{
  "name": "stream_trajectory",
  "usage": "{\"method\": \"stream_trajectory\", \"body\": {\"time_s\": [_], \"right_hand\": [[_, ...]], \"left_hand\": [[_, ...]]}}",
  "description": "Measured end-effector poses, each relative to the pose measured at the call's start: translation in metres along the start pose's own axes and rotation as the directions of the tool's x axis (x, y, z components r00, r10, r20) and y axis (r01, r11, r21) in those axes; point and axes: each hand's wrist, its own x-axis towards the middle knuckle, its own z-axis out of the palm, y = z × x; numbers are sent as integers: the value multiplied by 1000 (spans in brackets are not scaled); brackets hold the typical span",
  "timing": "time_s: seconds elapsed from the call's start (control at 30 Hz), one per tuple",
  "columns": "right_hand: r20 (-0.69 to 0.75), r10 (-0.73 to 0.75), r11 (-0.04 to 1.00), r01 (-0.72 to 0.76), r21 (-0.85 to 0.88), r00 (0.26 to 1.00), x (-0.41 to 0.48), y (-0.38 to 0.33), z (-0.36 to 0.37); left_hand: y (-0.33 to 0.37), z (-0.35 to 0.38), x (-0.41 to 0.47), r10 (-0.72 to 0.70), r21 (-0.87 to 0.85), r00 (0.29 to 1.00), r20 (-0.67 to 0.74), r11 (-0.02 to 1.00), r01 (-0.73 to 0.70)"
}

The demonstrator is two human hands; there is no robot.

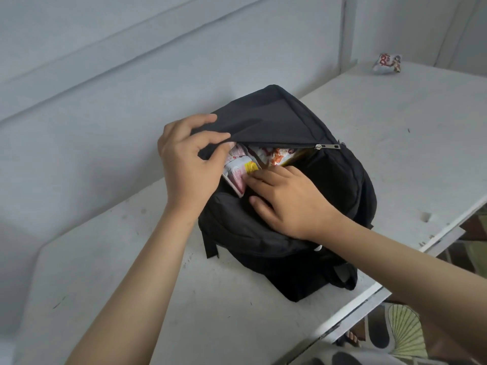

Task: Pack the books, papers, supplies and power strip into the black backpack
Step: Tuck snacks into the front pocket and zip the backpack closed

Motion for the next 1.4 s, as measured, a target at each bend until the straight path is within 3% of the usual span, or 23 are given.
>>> {"method": "stream_trajectory", "body": {"time_s": [0.2,0.27,0.4,0.53,0.77,0.93,1.07,1.27,1.4], "right_hand": [[178,107,994,-106,-15,978,6,-5,2],[177,117,991,-128,50,977,1,-7,2],[35,87,987,-91,129,996,-17,-14,-4],[159,13,982,-42,182,987,-20,-18,-3],[247,89,979,-131,158,965,-5,-20,3],[6,83,977,-82,198,997,-28,-25,-8],[-114,160,969,-134,207,981,-57,-13,-11],[-296,241,933,-138,331,924,-91,22,-18],[-442,312,898,-109,426,841,-94,58,-28]], "left_hand": [[1,-2,-3,4,14,999,38,1000,-4],[0,-2,-7,-2,19,998,66,1000,1],[-2,-3,-20,-1,-11,993,115,1000,3],[-2,-2,-32,-14,-21,990,143,1000,17],[-2,-3,-36,-27,-16,985,173,999,31],[-9,-3,-47,-11,1,958,286,1000,11],[-10,0,-55,-33,26,954,297,999,27],[8,13,-44,-124,75,951,285,991,107],[28,40,-22,-162,60,935,316,987,150]]}}
